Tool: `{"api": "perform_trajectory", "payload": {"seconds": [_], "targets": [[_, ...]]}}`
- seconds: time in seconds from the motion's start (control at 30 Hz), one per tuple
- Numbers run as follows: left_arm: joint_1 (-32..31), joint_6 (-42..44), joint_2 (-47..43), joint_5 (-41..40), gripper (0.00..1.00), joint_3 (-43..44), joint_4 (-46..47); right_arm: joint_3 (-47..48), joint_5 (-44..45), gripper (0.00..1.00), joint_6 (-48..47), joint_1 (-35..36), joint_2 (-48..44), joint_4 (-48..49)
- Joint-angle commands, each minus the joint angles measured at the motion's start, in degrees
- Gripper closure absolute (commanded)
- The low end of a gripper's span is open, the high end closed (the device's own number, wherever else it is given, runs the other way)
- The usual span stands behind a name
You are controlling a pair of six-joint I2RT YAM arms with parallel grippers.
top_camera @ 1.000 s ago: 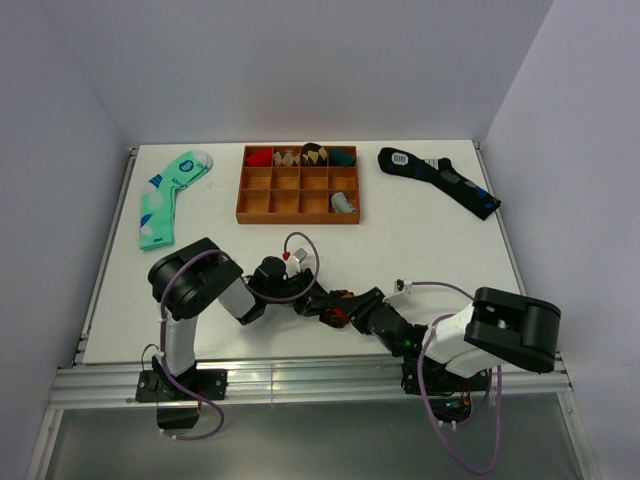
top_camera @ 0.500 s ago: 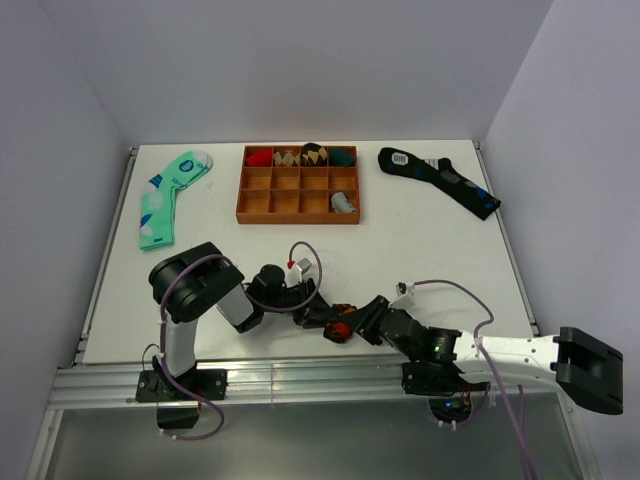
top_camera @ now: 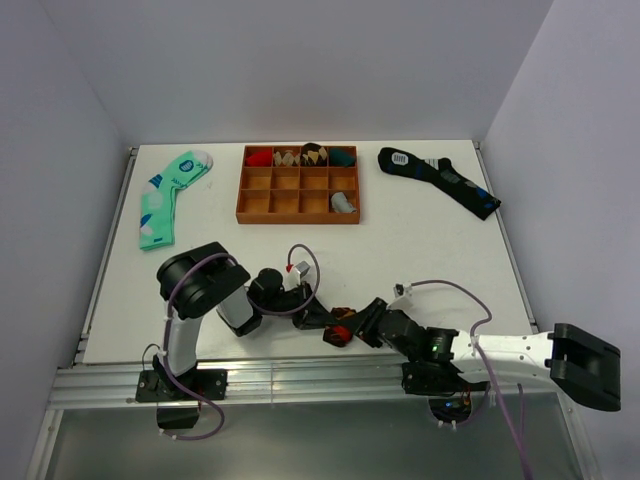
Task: Roll the socks
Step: Roll the sock at the center of the board.
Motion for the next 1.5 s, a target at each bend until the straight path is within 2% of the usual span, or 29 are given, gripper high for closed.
{"api": "perform_trajectory", "payload": {"seconds": [0.0,0.13,0.23,0.27,0.37,0.47,0.57,0.8,1.0,1.2,1.37,1.47], "targets": [[0.5,1.8,2.7,-3.0,1.00,-1.8,-5.2,-12.2,1.1,1.00,1.1,0.2,2.6,8.3],[0.5,2.4,2.8,-3.5,1.00,-1.8,-7.1,-10.9,-0.2,0.96,0.4,0.2,5.2,9.0],[0.4,3.9,1.7,-4.4,1.00,-1.2,-11.2,-9.0,-0.9,0.84,-0.7,0.2,7.3,8.5],[0.4,4.4,1.5,-4.5,1.00,-1.0,-12.3,-8.7,-1.6,0.76,-0.8,0.2,8.2,8.8],[0.1,4.4,1.8,-4.8,1.00,-0.6,-13.9,-8.7,-2.8,0.61,-0.5,0.2,11.2,10.8],[-0.4,4.0,2.6,-5.2,1.00,0.0,-14.7,-8.5,-4.3,0.52,-0.8,0.2,14.4,13.0],[-0.9,3.6,3.5,-5.1,1.00,0.5,-14.5,-7.7,-6.2,0.48,-1.9,0.1,16.8,13.1],[-1.3,2.3,4.9,-4.8,1.00,0.4,-12.1,-8.3,-9.0,0.42,-2.1,0.2,20.5,17.7],[-3.0,0.7,6.9,-5.1,1.00,0.4,-9.4,-7.7,-10.6,0.41,-1.3,0.3,31.6,27.6],[-4.9,-1.3,9.9,-5.2,1.00,0.1,-5.4,-9.8,-12.4,0.42,2.0,0.2,55.6,58.3],[-5.6,-3.2,13.3,-4.8,1.00,-0.1,-1.6,-6.8,-11.5,0.42,-0.3,0.0,49.1,52.7],[-6.3,-3.6,14.2,-4.4,1.00,0.7,-1.0,-2.4,-13.3,0.42,-2.2,-0.8,49.3,47.6]]}}
